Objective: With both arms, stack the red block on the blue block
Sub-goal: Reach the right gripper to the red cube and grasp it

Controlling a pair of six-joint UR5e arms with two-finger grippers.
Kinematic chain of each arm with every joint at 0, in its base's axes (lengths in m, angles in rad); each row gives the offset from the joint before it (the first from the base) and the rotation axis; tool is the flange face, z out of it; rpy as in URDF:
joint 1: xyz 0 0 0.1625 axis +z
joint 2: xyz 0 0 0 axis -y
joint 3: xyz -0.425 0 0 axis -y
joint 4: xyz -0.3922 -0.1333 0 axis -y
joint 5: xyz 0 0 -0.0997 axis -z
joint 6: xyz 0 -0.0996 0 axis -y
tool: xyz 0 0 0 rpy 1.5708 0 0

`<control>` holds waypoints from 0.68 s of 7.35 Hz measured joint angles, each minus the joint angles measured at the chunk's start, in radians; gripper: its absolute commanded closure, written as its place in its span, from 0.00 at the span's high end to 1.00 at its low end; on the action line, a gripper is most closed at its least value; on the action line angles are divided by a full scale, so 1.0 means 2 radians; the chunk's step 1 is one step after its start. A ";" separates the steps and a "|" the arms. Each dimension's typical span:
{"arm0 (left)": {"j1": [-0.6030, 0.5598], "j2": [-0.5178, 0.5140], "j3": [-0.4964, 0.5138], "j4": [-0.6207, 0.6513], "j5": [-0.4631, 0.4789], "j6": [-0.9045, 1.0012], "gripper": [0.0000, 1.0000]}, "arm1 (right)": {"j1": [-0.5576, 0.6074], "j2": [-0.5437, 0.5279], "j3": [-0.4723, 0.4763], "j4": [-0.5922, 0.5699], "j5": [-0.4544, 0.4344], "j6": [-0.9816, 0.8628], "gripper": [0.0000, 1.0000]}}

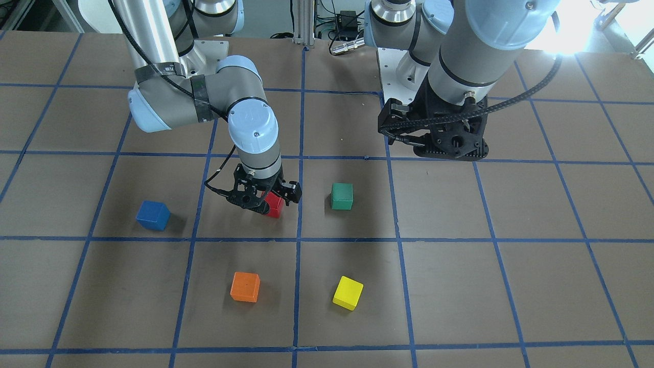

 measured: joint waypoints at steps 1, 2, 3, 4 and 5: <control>0.000 0.000 0.000 0.000 0.000 0.000 1.00 | 0.001 0.000 0.002 -0.001 -0.002 0.000 0.32; 0.000 0.000 -0.001 0.000 0.000 0.000 1.00 | 0.001 0.000 0.003 -0.002 -0.003 -0.001 0.18; 0.000 0.001 -0.001 0.000 0.001 0.000 1.00 | 0.001 0.000 0.003 -0.005 -0.004 -0.004 0.15; 0.000 0.002 0.000 -0.001 0.001 0.001 1.00 | 0.000 -0.001 0.001 -0.007 -0.007 -0.011 0.16; 0.000 0.003 0.000 -0.001 0.001 0.001 1.00 | -0.005 -0.011 -0.004 0.000 -0.014 -0.024 0.16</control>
